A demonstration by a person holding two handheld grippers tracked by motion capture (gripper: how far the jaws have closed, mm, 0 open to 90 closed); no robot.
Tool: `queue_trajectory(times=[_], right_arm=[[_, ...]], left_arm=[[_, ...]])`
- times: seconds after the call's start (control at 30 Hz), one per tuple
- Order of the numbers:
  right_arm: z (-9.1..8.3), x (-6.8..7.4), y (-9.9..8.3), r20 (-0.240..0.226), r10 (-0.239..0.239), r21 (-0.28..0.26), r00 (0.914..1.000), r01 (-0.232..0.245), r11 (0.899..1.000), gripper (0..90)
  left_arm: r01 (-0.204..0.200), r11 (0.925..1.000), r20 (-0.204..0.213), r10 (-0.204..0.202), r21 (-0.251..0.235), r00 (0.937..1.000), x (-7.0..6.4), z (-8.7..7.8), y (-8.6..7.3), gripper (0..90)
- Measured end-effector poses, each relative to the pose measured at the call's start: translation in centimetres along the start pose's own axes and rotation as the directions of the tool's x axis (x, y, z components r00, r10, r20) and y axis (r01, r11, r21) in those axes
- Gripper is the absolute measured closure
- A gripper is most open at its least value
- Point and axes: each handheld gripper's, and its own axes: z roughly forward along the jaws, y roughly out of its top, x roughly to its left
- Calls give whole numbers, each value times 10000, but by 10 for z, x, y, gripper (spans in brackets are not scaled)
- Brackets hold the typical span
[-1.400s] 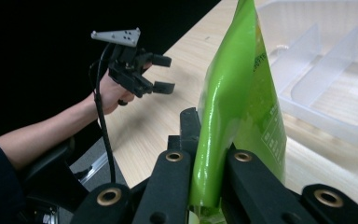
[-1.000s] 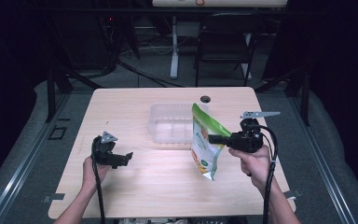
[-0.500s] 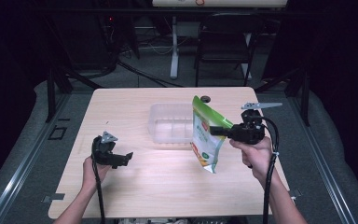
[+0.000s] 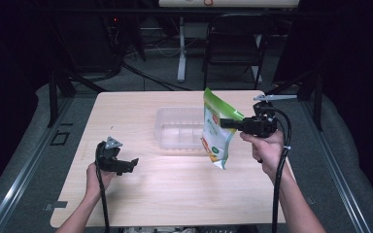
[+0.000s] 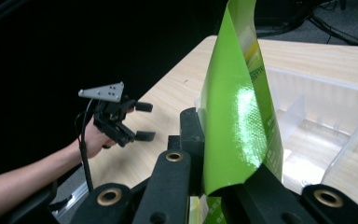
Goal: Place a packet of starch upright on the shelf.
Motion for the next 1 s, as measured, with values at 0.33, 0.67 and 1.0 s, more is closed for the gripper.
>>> queue_trajectory(times=[0.33, 0.67, 1.0], right_arm=[[7, -6, 15, 263, 209, -281, 9994, -202, 9994, 900], [18, -16, 26, 600, 485, -538, 9970, -453, 9975, 900], [32, -25, 33, 877, 602, -462, 9943, -563, 9973, 900]], left_arm=[[-42, 10000, 9, 42, 1, 10000, 0, 0, 0, 23], [-28, 10000, 18, 28, 1, 10000, 0, 0, 0, 23], [-1, 10000, 26, 1, -3, 10000, 0, 0, 0, 23]])
